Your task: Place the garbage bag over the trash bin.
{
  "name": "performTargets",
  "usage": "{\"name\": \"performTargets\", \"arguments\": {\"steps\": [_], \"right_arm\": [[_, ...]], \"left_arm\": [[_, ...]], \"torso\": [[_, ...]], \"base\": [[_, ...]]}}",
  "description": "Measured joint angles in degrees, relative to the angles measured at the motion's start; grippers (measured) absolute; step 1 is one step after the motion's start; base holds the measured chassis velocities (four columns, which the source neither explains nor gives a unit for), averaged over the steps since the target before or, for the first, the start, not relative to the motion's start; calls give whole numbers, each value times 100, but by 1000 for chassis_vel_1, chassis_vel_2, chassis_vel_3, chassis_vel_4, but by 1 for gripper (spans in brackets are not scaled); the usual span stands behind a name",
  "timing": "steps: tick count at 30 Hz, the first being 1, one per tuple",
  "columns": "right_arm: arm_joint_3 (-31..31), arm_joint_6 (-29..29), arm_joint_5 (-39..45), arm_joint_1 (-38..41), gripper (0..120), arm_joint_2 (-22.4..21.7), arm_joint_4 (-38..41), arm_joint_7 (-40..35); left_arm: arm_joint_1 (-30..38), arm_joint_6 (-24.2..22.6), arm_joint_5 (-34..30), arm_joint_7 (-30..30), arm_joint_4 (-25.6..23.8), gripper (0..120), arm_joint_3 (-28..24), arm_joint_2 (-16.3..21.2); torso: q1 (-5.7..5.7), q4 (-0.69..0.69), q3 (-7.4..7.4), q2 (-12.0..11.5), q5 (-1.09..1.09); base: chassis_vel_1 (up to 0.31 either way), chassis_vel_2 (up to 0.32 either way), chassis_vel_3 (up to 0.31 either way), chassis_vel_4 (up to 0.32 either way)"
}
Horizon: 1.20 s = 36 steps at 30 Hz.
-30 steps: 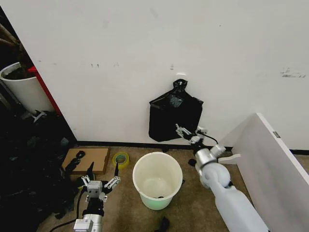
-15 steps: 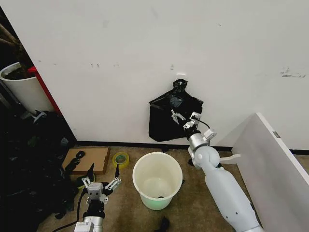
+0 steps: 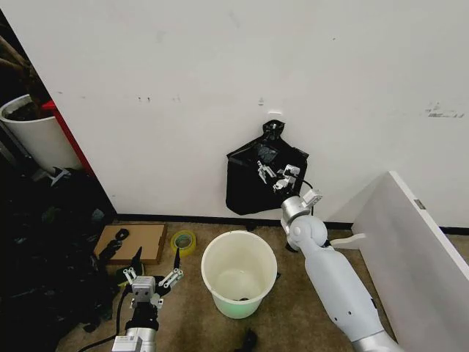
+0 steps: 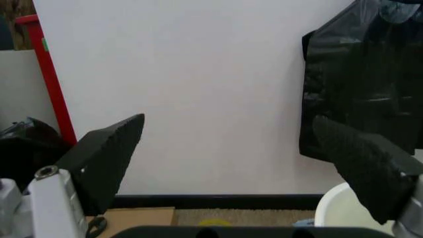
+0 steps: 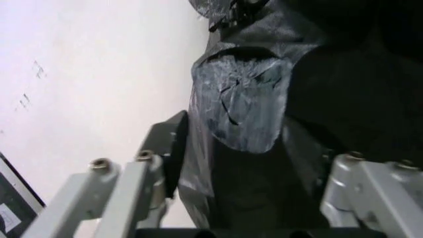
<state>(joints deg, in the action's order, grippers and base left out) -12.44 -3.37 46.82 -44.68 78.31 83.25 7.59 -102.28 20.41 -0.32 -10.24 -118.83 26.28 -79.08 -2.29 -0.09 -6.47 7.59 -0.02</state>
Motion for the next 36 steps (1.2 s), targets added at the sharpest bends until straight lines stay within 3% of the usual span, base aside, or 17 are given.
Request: {"name": "performTargets", "arguments": {"steps": [1,3,8,14,36], "right_arm": [[0,0,0,0,52,0,0,0],[-5,0,17,2,39,0,7,-10],[-1,-34,11,5,18,19,16,-41],[22,-111,-52,-11,0,29,37,-91],[97,-433,-1463,-1132,0,-668,506,4]], "left_arm": [[0,0,0,0,0,100,0,0],[0,4,-2,-1,-1,100,-1,2],[18,10,-9,-12,5,100,-1,7],[24,11,-9,-21,16,100,-6,0],[77,25,3,-37,67,100,-79,11]], "torso": [[0,0,0,0,0],[0,0,0,0,0],[0,0,0,0,0],[0,0,0,0,0],[0,0,0,0,0]], "base": [[0,0,0,0],[0,0,0,0],[0,0,0,0],[0,0,0,0],[0,0,0,0]]}}
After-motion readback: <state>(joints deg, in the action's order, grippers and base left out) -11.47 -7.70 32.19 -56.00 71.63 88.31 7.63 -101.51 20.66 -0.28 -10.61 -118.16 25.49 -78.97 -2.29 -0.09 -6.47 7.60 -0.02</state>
